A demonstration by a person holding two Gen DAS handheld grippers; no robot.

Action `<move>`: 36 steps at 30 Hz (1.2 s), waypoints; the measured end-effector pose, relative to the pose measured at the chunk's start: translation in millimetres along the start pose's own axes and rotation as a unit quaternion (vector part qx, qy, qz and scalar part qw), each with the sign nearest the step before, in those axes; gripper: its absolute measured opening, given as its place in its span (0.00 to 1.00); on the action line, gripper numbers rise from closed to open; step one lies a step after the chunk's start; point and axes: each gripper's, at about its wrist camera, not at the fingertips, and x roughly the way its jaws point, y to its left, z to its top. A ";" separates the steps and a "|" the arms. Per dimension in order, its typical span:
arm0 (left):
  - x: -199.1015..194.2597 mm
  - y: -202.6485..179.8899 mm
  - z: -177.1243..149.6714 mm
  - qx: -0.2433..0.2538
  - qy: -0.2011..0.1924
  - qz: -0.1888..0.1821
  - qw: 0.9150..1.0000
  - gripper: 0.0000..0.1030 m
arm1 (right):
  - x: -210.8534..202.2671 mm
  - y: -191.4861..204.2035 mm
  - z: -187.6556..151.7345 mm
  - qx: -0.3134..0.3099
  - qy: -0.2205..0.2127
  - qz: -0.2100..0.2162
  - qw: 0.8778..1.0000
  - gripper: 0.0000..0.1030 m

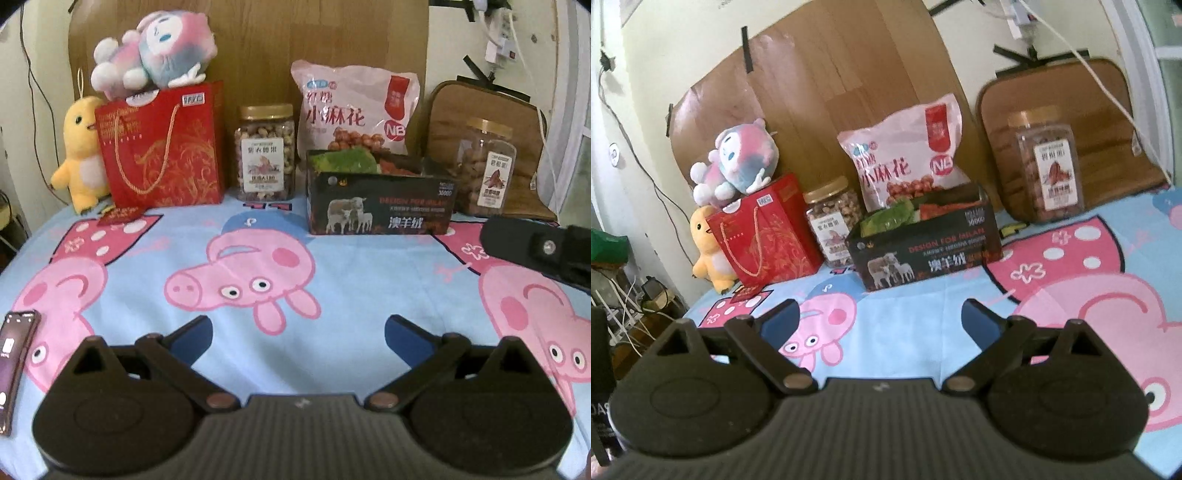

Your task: Organize snacks

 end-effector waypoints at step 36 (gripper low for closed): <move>10.0 -3.2 -8.8 0.010 0.045 0.022 0.999 1.00 | 17.7 -25.0 -17.3 0.035 0.039 -0.013 0.999 0.93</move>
